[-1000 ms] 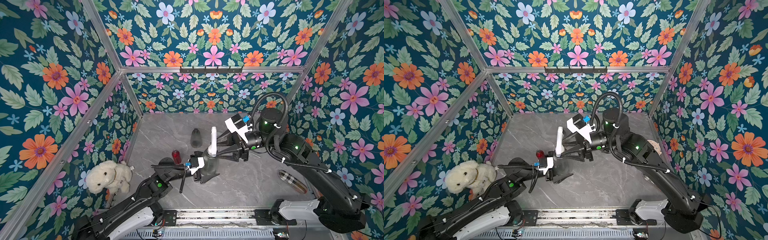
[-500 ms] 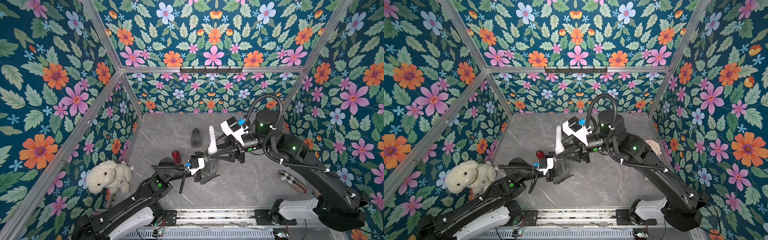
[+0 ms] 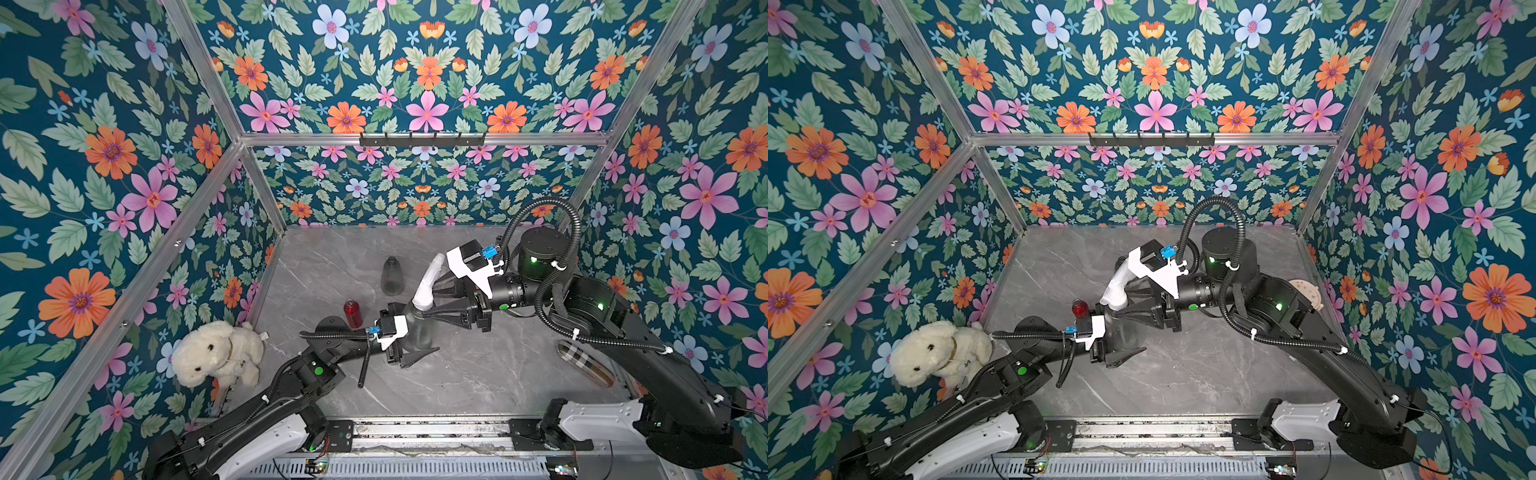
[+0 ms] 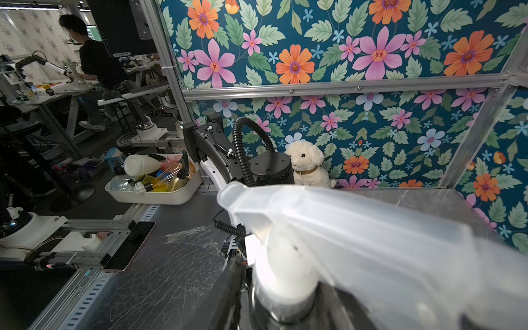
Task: Attach spray nozzles to spray bottles
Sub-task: Screw the spray nozzle on the spray bottle.
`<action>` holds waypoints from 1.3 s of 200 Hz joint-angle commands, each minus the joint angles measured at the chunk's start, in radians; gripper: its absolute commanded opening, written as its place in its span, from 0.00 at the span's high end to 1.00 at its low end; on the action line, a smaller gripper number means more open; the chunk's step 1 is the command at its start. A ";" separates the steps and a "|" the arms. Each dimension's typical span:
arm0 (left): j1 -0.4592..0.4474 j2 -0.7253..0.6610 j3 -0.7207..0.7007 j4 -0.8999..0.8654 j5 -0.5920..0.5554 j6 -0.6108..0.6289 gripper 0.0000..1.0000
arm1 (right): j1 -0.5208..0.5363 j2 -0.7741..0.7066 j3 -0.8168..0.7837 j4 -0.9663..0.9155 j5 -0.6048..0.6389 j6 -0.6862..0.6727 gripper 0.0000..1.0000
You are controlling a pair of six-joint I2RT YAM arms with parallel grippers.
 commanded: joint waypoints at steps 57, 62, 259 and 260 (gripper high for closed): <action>0.003 0.005 0.003 0.072 -0.166 -0.005 1.00 | 0.116 0.005 0.013 -0.075 0.252 -0.102 0.67; 0.003 0.006 0.003 0.074 -0.177 -0.002 1.00 | 0.127 0.006 0.011 -0.079 0.276 -0.107 0.67; 0.002 0.001 0.019 0.057 -0.293 0.040 1.00 | 0.315 -0.048 -0.082 -0.029 0.750 -0.103 0.45; 0.002 0.001 0.019 0.057 -0.293 0.040 1.00 | 0.315 -0.048 -0.082 -0.029 0.750 -0.102 0.45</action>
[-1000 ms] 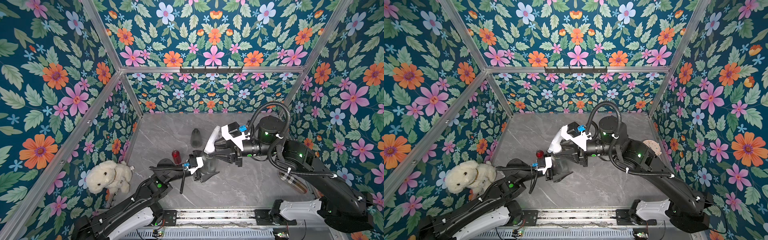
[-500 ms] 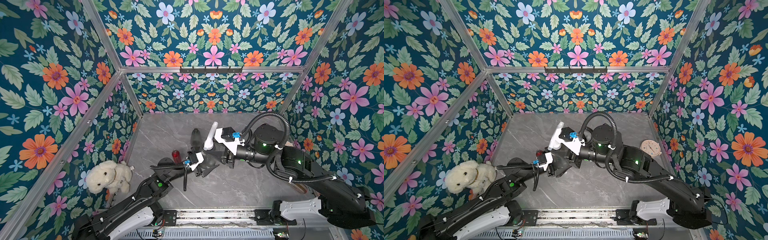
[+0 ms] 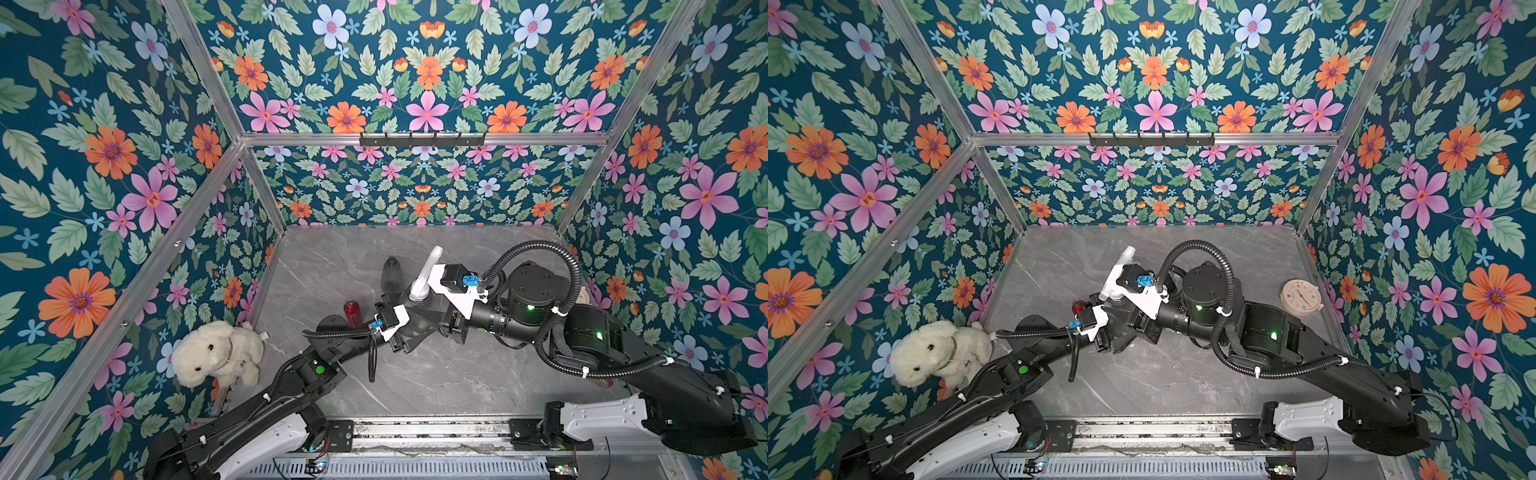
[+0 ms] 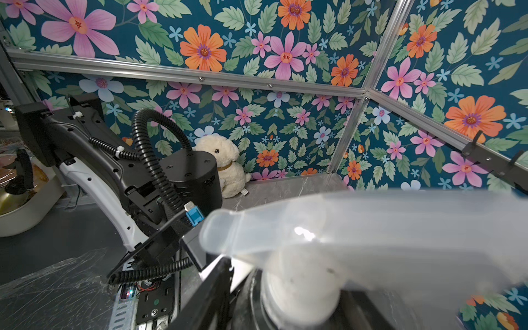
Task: Attach spray nozzles to spray bottles
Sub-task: Screw the spray nozzle on the spray bottle.
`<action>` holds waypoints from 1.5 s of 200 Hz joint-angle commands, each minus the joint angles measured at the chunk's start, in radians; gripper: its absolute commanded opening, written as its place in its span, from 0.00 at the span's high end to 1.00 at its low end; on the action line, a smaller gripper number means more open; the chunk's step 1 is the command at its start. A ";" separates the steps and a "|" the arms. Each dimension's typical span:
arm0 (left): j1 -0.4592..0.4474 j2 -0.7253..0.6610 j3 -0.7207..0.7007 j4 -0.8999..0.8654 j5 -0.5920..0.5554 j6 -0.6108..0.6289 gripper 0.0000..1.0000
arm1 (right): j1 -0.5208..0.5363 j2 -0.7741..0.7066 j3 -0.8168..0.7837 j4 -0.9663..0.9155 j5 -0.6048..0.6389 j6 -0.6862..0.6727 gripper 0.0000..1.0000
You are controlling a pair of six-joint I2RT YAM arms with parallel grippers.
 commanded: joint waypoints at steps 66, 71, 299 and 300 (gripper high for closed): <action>0.004 -0.022 0.007 0.053 -0.084 -0.039 1.00 | 0.005 -0.050 -0.048 -0.087 -0.007 0.034 0.38; 0.004 -0.023 0.008 0.052 -0.087 -0.037 1.00 | 0.005 -0.055 -0.052 -0.087 -0.008 0.039 0.38; 0.004 -0.010 -0.002 0.040 -0.042 -0.048 1.00 | -0.220 0.022 0.182 -0.132 -0.037 -0.039 0.53; 0.004 -0.010 -0.002 0.040 -0.043 -0.048 1.00 | -0.220 0.022 0.182 -0.132 -0.036 -0.039 0.53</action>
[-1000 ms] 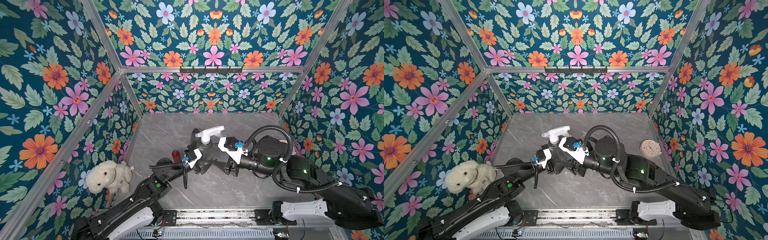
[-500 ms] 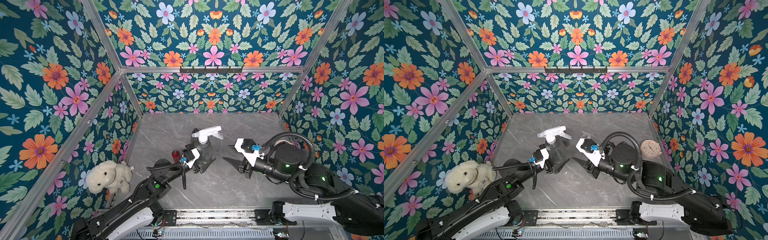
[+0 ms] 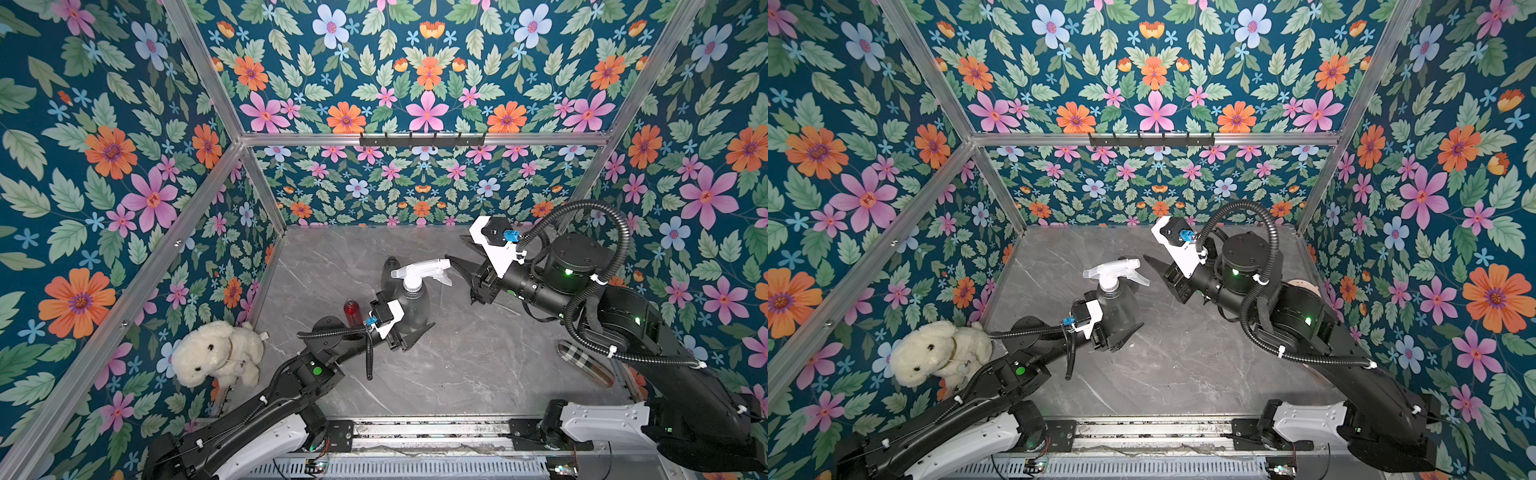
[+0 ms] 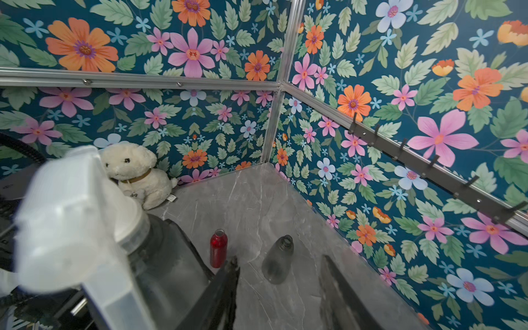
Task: Attach spray nozzles to spray bottles
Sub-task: Screw the spray nozzle on the spray bottle.
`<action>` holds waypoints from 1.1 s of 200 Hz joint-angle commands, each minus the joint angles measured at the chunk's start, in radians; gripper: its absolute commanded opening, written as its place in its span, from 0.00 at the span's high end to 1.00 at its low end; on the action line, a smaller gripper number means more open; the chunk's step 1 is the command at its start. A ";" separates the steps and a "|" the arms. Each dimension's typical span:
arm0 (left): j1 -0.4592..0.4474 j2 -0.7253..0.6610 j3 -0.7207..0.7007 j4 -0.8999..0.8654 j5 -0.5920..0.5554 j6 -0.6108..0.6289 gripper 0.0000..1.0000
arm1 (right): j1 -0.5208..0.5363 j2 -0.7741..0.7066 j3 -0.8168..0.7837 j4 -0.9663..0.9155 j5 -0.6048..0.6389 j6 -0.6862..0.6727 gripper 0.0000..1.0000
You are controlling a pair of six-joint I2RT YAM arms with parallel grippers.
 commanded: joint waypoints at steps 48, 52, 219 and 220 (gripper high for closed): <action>0.003 0.013 -0.002 0.037 -0.060 -0.001 1.00 | 0.155 0.020 -0.035 0.010 0.020 -0.040 0.53; 0.003 0.013 -0.003 0.037 -0.062 -0.001 1.00 | 0.162 0.017 -0.043 0.016 0.031 -0.040 0.53; 0.003 0.008 -0.019 0.071 0.066 -0.019 1.00 | 0.031 -0.118 -0.162 0.036 -0.343 0.080 0.43; 0.003 0.008 -0.019 0.072 0.069 -0.021 1.00 | 0.028 -0.118 -0.160 0.034 -0.355 0.080 0.43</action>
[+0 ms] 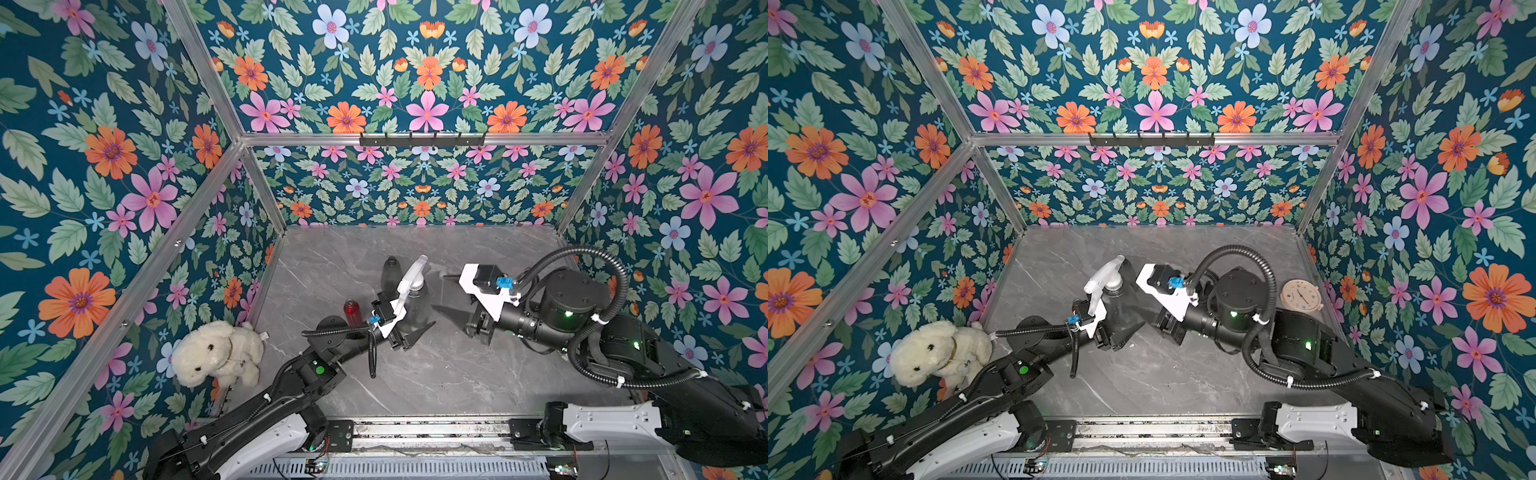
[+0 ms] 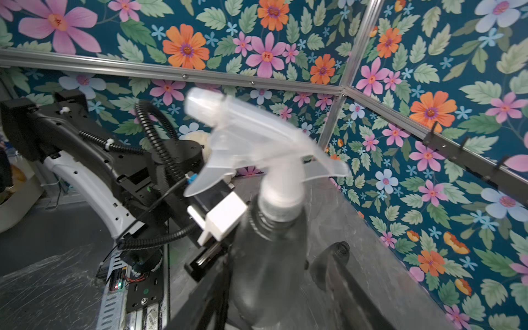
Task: Attach spray nozzles to spray bottles
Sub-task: Screw the spray nozzle on the spray bottle.
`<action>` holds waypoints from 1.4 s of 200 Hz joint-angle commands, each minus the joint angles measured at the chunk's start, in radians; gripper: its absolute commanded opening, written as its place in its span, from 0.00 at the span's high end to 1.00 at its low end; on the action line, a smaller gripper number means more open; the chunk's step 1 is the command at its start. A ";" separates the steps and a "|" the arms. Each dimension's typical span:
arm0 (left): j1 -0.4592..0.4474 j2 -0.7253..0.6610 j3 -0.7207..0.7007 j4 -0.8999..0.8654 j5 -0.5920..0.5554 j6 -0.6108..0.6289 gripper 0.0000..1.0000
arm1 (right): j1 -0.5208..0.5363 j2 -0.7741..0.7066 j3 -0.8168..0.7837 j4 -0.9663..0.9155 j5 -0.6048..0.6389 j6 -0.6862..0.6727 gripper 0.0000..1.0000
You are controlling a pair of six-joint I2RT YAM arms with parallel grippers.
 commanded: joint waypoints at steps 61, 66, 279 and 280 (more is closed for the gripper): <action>0.004 -0.003 0.015 0.062 0.227 -0.063 1.00 | -0.210 0.123 0.141 -0.125 -0.650 0.024 0.38; 0.004 -0.003 0.017 0.063 0.237 -0.067 1.00 | -0.210 0.131 0.146 -0.129 -0.660 0.018 0.37; 0.009 0.036 0.025 0.068 0.372 -0.089 1.00 | -0.288 0.275 0.260 -0.130 -0.956 0.025 0.43; 0.009 0.037 0.025 0.069 0.372 -0.089 1.00 | -0.287 0.275 0.260 -0.128 -0.956 0.026 0.43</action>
